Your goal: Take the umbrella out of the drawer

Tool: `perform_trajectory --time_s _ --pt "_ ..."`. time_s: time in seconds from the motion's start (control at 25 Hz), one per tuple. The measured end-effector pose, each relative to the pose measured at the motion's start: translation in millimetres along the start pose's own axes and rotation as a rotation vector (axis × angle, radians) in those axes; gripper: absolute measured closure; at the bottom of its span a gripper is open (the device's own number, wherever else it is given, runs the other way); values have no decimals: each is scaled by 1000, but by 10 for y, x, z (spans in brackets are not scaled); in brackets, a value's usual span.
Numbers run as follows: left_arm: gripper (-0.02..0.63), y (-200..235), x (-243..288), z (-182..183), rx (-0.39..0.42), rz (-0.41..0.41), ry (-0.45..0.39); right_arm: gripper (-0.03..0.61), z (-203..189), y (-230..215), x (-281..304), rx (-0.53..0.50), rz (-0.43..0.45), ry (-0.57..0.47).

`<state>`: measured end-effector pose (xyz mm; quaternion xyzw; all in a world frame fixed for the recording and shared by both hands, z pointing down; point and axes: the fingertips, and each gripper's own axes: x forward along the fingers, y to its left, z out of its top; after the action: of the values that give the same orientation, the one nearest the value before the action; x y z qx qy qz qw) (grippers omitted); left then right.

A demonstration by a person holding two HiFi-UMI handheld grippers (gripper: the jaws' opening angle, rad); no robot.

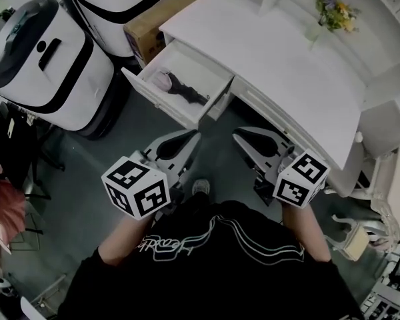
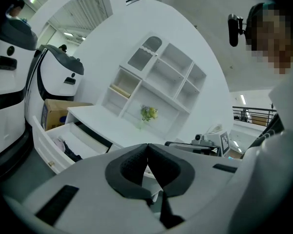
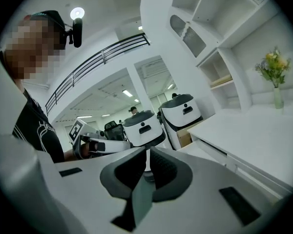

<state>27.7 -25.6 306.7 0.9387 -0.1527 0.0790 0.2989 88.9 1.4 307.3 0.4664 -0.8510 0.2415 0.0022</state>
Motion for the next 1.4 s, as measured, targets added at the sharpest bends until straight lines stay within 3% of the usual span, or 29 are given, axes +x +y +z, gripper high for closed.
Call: perform_trajectory --time_s 0.44,0.72,1.04,1.28,1.4 --pt "594 1011 151 242 -70 140 -30 526 -18 -622 901 17 71 92" --pt "594 1685 301 594 -119 233 -55 522 83 -1149 1674 9 118 179" --pt "594 2530 438 857 -203 343 -90 366 -102 -1806 2620 -71 123 350" --pt "594 2930 476 797 -263 388 -82 344 -471 -2147 3178 -124 116 473" --pt "594 3079 455 747 -287 410 -79 341 -794 -2355 3406 -214 89 572"
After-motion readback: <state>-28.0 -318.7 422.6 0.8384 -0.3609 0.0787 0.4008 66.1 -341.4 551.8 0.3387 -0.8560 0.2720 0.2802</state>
